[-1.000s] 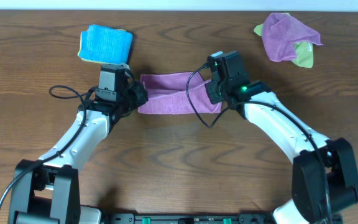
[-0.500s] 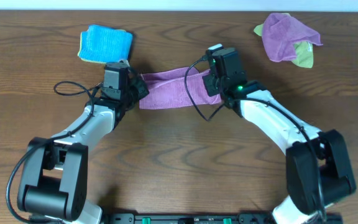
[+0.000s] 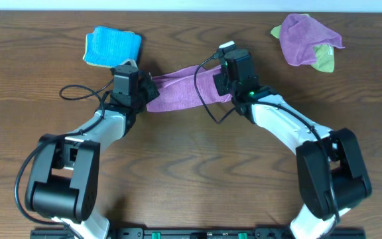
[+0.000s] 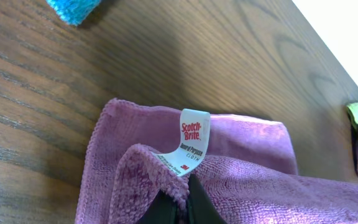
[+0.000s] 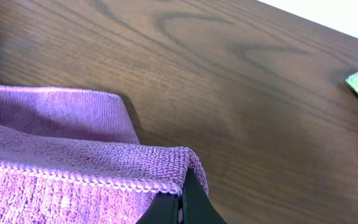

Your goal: Fold the cloth

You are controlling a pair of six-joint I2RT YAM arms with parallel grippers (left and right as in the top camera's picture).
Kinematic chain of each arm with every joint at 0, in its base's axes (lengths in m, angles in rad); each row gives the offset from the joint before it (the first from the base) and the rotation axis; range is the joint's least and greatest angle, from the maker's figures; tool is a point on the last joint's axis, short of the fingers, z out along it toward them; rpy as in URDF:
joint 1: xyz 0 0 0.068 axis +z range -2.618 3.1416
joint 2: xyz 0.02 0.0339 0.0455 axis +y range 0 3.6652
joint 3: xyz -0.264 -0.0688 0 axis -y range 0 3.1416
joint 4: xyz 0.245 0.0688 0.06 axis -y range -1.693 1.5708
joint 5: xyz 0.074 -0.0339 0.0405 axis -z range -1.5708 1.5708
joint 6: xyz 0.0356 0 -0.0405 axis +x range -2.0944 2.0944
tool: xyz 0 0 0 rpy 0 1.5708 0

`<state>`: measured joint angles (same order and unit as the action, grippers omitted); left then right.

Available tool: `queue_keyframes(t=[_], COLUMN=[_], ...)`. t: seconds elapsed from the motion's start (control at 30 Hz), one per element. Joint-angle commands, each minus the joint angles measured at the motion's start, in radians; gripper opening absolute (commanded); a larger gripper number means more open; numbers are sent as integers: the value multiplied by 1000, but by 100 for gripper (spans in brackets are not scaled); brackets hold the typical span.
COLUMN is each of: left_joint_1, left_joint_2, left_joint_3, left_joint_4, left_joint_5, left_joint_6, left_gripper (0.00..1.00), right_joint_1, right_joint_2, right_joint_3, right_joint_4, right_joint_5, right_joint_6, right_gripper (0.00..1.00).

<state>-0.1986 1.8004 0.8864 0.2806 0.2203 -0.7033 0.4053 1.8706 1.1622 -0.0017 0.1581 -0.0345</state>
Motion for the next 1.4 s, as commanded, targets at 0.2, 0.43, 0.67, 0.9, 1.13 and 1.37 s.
queue_keyframes(t=[0.2,0.43,0.67,0.9,1.13,1.37], left_joint_1=[0,0,0,0,0,0], left_joint_2=[30,31,31,31,30,5], left_joint_3=[0,0,0,0,1,3], left_joint_4=[12,15,38,112,143,141], left_joint_5=[-115,-184,-225,-231,-223,-185], left_joint_6=[-11,-10,-11,-11,-11,-7], left_gripper=[6,6,14,74,79,75], right_joint_1=[6,6,6,7,8,8], right_joint_2=[99,145,145,144,111,31], right_joint_3=[1,1,1,1,1,1], right_joint_4=[100,178,201,211,208,155], right_joint_5=[18,18,18,18,18,17], right_joint_6=[-16,-16,-27,-26,33,90], right_gripper=[1,1,16,68,69,71])
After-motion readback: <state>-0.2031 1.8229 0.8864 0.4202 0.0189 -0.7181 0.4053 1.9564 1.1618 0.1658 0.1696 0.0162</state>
